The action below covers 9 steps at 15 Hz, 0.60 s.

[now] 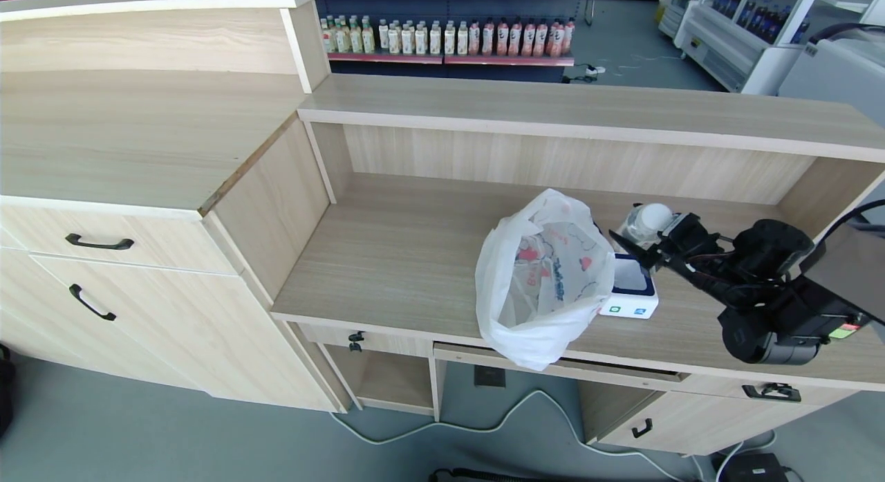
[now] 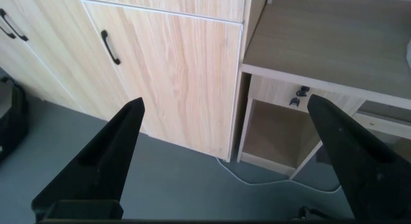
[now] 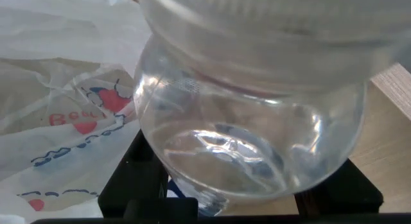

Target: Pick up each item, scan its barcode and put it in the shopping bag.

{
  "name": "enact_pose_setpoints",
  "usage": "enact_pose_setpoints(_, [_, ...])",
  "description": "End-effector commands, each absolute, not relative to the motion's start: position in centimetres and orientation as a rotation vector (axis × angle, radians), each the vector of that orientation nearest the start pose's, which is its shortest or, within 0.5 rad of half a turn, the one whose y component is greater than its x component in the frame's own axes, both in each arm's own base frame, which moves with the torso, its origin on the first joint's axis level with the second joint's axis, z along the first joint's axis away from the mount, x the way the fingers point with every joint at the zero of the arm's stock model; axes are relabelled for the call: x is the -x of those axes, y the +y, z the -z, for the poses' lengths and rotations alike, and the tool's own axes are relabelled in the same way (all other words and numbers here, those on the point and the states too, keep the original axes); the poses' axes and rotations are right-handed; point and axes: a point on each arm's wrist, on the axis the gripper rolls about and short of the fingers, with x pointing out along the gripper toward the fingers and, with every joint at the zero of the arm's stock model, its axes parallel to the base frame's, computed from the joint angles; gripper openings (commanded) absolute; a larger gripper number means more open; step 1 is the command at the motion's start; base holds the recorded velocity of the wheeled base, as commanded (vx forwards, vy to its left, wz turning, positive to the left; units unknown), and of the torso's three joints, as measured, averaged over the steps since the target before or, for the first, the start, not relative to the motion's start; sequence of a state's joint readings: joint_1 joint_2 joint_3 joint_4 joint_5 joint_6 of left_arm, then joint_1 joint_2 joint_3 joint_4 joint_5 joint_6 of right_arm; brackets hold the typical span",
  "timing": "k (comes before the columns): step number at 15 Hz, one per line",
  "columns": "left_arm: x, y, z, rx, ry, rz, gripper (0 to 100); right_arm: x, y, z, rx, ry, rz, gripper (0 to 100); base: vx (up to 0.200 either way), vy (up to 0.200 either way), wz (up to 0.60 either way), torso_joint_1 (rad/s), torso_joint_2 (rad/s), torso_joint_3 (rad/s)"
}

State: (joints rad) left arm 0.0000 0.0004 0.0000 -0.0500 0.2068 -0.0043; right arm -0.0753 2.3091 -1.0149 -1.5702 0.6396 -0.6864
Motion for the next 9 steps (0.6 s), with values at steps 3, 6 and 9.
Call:
enact_pose_setpoints(3, [2.3, 0.5, -8.1, 0.010, -0.051, -0.207, 100, -41.7, -2.0, -9.3, 0.777, -0.430, -0.454, 0, 0.000, 0.000, 0.00, 0.000, 0.00, 0.000])
enact_pose_setpoints(6, [2.3, 0.5, -8.1, 0.010, -0.051, -0.207, 100, -41.7, -2.3, -8.9, 0.775, -0.417, -0.450, 0, 0.000, 0.000, 0.00, 0.000, 0.00, 0.000])
enact_pose_setpoints(9, [2.3, 0.5, -8.1, 0.010, -0.051, -0.207, 100, -42.0, -2.8, -8.3, 0.774, -0.406, -0.448, 0, 0.000, 0.000, 0.00, 0.000, 0.00, 0.000])
